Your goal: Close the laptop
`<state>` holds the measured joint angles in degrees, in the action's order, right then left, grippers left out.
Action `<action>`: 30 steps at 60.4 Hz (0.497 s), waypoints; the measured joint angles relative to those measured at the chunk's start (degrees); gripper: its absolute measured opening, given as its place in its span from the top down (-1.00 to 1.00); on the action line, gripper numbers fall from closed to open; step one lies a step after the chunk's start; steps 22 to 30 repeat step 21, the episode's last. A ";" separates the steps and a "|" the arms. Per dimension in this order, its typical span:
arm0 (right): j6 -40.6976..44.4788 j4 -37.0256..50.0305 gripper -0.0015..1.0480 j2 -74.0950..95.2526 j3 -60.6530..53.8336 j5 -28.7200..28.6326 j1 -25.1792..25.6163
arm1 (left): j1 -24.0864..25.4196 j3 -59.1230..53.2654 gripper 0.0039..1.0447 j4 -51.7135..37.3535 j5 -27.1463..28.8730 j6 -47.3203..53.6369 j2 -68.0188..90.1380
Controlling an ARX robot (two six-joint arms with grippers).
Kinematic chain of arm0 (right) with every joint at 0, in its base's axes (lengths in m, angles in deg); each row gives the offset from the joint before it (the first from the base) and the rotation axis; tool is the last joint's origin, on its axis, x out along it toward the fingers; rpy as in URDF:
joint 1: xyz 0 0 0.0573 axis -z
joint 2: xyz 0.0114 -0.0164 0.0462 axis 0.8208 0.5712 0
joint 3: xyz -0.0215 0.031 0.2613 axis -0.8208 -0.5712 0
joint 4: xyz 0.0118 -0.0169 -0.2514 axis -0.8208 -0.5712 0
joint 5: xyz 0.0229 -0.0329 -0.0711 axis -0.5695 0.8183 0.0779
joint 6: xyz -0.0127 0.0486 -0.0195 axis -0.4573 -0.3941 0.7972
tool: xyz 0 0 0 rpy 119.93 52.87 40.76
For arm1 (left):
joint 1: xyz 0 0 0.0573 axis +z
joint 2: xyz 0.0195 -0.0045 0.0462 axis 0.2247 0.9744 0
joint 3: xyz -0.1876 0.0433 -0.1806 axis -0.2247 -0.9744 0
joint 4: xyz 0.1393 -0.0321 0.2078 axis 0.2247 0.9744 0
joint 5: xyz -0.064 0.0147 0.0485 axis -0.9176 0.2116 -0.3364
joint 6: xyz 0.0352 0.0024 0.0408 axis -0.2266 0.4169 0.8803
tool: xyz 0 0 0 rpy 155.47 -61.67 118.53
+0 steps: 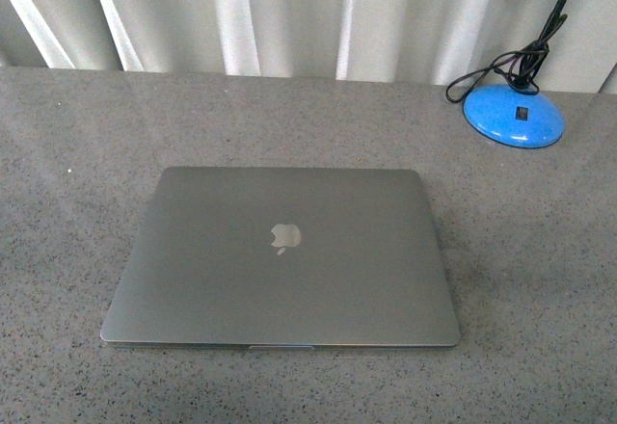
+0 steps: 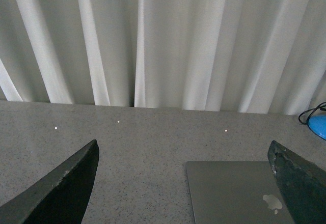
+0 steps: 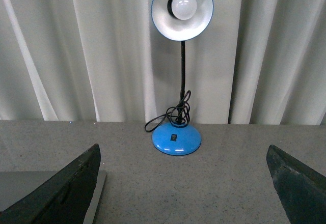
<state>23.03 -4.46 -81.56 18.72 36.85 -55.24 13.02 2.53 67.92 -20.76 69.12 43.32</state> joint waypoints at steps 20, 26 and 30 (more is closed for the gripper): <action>0.00 0.00 -0.81 0.00 0.00 0.00 0.00 | 0.00 0.00 -0.87 0.00 0.00 0.00 0.00; 0.02 0.00 -0.81 0.00 0.00 0.00 0.00 | 0.00 0.00 -0.87 0.00 0.00 0.00 0.00; 0.02 0.00 -0.81 0.00 0.00 0.00 0.00 | 0.00 0.00 -0.87 0.00 0.00 0.00 0.00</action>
